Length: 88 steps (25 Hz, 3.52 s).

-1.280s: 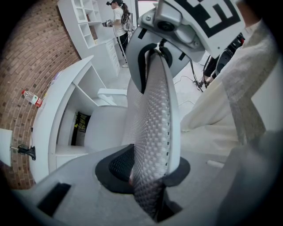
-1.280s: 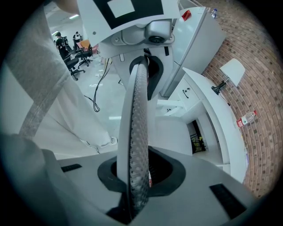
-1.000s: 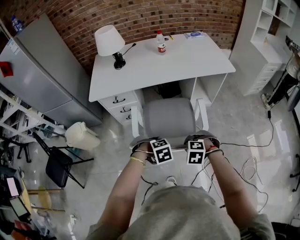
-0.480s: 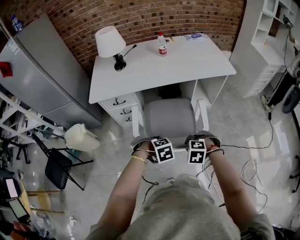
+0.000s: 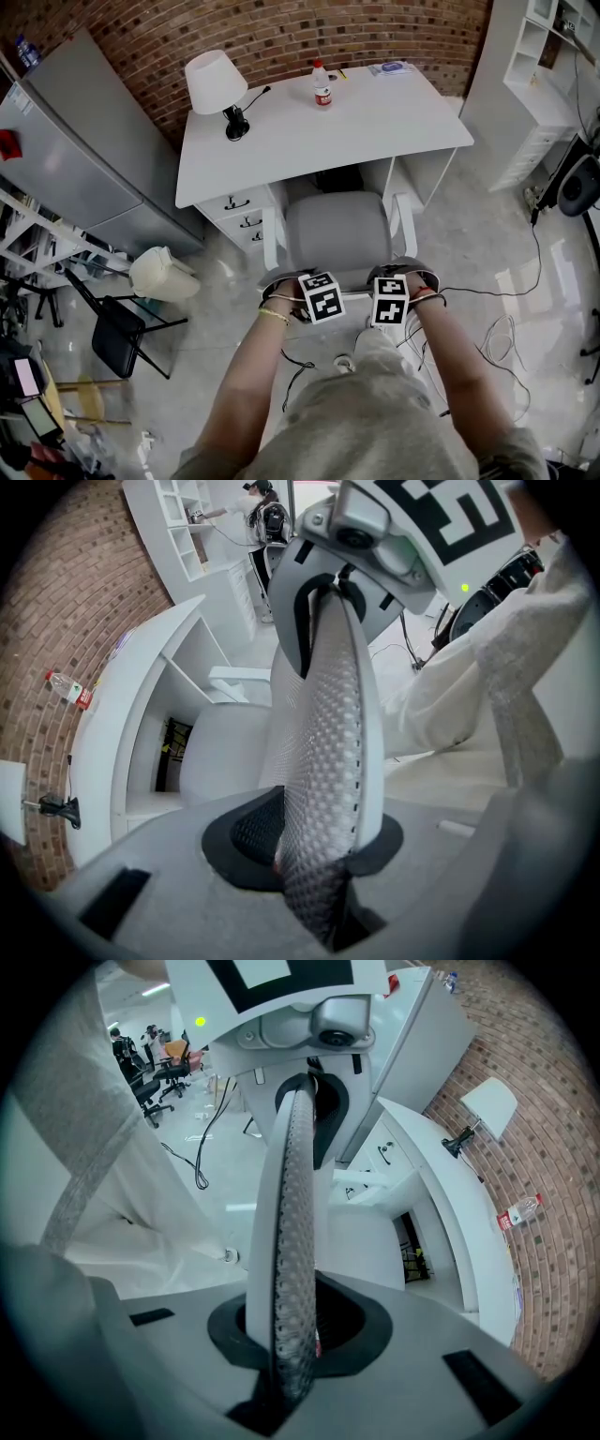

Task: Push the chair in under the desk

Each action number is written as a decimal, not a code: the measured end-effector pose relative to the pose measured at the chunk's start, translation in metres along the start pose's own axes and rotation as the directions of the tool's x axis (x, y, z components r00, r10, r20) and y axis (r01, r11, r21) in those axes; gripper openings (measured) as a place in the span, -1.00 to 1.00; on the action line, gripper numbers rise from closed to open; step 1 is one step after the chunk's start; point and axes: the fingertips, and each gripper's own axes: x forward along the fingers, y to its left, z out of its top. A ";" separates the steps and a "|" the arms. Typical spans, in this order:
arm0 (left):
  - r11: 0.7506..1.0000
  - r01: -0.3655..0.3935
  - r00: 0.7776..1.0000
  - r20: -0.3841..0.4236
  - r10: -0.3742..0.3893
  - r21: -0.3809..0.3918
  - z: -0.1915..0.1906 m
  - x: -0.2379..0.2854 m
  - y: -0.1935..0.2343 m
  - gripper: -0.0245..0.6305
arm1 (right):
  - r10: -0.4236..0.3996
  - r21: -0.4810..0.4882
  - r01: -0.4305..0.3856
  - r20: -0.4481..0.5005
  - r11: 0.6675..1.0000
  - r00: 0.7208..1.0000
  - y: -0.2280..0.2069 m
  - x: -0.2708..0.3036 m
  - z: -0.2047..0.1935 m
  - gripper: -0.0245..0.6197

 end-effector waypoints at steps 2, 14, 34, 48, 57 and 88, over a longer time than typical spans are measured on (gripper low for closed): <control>1.000 -0.006 1.000 0.002 0.006 0.005 0.001 0.000 0.004 -0.57 | -0.004 -0.001 0.004 0.000 1.000 1.000 -0.003 0.000 0.000 -0.80; 1.000 -0.022 1.000 0.004 0.022 -0.003 0.006 0.000 0.021 -0.57 | -0.007 -0.017 0.007 0.002 1.000 1.000 -0.020 0.002 -0.005 -0.81; 0.998 -0.022 1.000 -0.003 0.022 -0.055 0.024 0.003 0.038 -0.57 | 0.007 -0.064 -0.006 0.011 0.998 1.000 -0.044 0.002 -0.022 -0.81; 0.994 -0.035 0.999 -0.001 0.035 -0.099 0.041 0.006 0.050 -0.57 | 0.024 -0.108 -0.022 0.013 0.994 1.000 -0.060 0.001 -0.038 -0.81; 0.992 -0.031 1.000 -0.003 0.030 -0.121 0.048 0.008 0.055 -0.57 | 0.031 -0.130 -0.028 0.019 0.991 0.999 -0.068 0.002 -0.045 -0.81; 0.990 -0.103 0.995 -0.012 0.102 -0.099 0.043 0.009 0.058 -0.58 | 0.002 -0.148 0.001 0.021 0.989 1.000 -0.067 0.003 -0.043 -0.81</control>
